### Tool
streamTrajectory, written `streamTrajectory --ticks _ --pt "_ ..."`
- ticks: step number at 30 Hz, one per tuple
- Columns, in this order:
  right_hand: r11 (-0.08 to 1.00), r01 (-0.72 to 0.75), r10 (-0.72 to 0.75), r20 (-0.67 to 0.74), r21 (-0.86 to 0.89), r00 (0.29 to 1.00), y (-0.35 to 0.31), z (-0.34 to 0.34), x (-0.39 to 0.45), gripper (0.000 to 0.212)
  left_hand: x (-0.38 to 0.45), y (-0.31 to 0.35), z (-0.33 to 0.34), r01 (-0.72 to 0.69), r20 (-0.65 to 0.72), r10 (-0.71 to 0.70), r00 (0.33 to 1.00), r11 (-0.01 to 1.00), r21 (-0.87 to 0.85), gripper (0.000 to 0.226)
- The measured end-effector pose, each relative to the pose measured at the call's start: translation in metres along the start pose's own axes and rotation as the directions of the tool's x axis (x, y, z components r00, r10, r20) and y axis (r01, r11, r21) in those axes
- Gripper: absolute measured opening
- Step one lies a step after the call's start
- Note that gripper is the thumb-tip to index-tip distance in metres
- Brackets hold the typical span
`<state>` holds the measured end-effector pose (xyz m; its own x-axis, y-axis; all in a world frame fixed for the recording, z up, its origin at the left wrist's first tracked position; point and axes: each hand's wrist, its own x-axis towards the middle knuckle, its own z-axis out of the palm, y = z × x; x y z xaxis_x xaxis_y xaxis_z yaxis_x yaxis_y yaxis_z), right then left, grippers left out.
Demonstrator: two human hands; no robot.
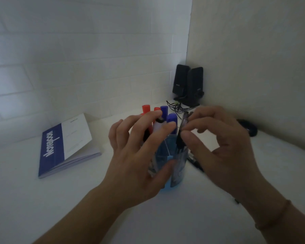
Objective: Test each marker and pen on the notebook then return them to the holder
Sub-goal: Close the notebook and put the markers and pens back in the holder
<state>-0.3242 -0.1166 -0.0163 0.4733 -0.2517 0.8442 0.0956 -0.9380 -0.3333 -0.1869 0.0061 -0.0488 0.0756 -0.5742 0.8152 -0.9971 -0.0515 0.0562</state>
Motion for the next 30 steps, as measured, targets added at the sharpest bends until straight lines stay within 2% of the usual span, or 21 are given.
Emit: streamTrajectory --ticks 2,5,7,8,10,11,13,16,19,22,24,25,26,28,30 --pt "0.997 -0.072 0.072 0.001 -0.020 0.997 0.008 -0.007 0.003 0.006 0.000 0.000 0.000 -0.029 -0.002 0.029 1.000 1.000 0.004 0.058" --pt "0.936 -0.300 0.316 0.066 -0.182 0.946 0.038 -0.020 0.003 0.021 0.000 0.001 -0.001 -0.077 0.002 0.077 0.997 0.997 0.025 0.050" --pt "0.825 -0.374 0.496 0.226 -0.423 0.838 0.055 -0.024 0.000 0.017 0.001 0.002 -0.001 -0.083 0.004 0.083 0.997 0.996 0.016 0.048" --pt "0.763 -0.380 0.583 0.305 -0.523 0.753 0.061 -0.024 -0.001 0.014 0.000 0.003 -0.001 -0.077 0.002 0.077 0.997 0.997 -0.001 0.049" --pt "0.674 -0.382 0.707 0.403 -0.633 0.581 0.067 -0.022 -0.005 0.024 0.000 0.003 0.000 -0.057 -0.001 0.057 0.998 0.997 -0.055 0.055" --pt "0.644 -0.385 0.743 0.421 -0.661 0.520 0.068 -0.020 -0.006 0.025 0.000 0.003 -0.001 -0.052 0.004 0.053 0.999 0.995 -0.088 0.057" --pt "0.610 -0.385 0.777 0.428 -0.692 0.462 0.070 -0.017 -0.009 0.023 -0.001 0.003 -0.001 -0.086 0.026 0.091 0.996 0.987 -0.136 0.056" --pt "0.576 -0.357 0.804 0.429 -0.735 0.412 0.073 -0.016 -0.011 0.016 -0.003 0.003 0.001 -0.173 0.079 0.180 0.980 0.981 -0.083 0.042" --pt "0.568 -0.324 0.811 0.446 -0.757 0.379 0.070 -0.018 -0.012 0.017 -0.003 0.001 0.002 -0.179 0.144 0.173 0.974 0.983 0.033 0.043" --pt "0.578 -0.343 0.804 0.445 -0.740 0.395 0.068 -0.018 -0.013 0.013 -0.003 -0.002 0.001 -0.158 0.155 0.146 0.977 0.985 0.072 0.047" --pt "0.611 -0.405 0.775 0.410 -0.680 0.481 0.068 -0.019 -0.010 0.011 -0.002 -0.005 -0.002 -0.148 0.130 0.140 0.982 0.988 0.053 0.047" --pt "0.644 -0.443 0.743 0.375 -0.623 0.554 0.068 -0.020 -0.007 0.014 -0.002 -0.006 -0.003 -0.143 0.106 0.138 0.985 0.989 0.037 0.046" --pt "0.695 -0.481 0.695 0.326 -0.535 0.641 0.066 -0.021 -0.004 0.018 -0.001 -0.007 -0.004 -0.134 0.078 0.133 0.988 0.991 0.017 0.045" --pt "0.808 -0.542 0.583 0.180 -0.233 0.792 0.058 -0.024 0.003 0.029 -0.001 -0.011 -0.008 -0.096 0.010 0.097 0.995 0.995 -0.029 0.043" --pt "0.830 -0.543 0.544 0.031 0.126 0.839 0.044 -0.027 0.009 0.032 -0.001 -0.015 -0.010 -0.033 -0.049 0.029 0.998 0.997 -0.076 0.043"
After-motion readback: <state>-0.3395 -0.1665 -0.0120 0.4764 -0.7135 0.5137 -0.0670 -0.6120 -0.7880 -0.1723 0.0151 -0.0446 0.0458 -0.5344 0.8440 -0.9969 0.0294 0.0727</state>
